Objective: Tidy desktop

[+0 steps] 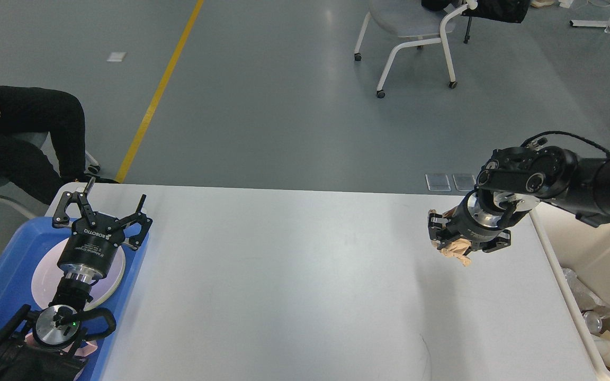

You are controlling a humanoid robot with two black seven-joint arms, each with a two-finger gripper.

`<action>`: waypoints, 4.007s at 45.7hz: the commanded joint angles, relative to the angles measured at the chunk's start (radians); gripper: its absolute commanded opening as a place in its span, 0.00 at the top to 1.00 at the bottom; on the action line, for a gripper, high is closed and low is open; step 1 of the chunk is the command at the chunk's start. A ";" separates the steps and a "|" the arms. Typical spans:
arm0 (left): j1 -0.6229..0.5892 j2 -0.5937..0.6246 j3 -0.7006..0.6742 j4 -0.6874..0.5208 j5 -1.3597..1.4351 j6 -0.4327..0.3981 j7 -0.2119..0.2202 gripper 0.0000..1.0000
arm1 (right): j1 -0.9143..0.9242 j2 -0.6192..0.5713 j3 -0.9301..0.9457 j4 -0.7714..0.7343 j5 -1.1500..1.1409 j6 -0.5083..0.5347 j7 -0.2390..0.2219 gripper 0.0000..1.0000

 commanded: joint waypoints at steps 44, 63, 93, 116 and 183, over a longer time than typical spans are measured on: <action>0.002 0.001 0.000 0.000 -0.001 0.000 -0.001 0.04 | 0.965 0.004 -0.665 0.581 0.247 0.262 0.313 1.00; 0.000 0.000 0.000 0.000 -0.001 0.000 0.000 0.04 | 0.828 -0.203 -0.757 0.472 0.230 0.115 0.301 1.00; 0.000 0.000 0.000 0.000 -0.001 0.000 0.000 0.04 | -0.469 -0.394 -0.245 -0.255 0.232 -0.438 0.290 1.00; 0.001 0.000 0.000 0.000 -0.001 0.000 0.000 0.04 | -1.048 -0.035 -0.011 -1.005 0.233 -0.445 0.290 1.00; 0.001 0.000 0.000 -0.001 -0.001 0.000 0.000 0.04 | -0.695 -0.363 1.171 -0.503 0.296 -0.527 0.306 0.00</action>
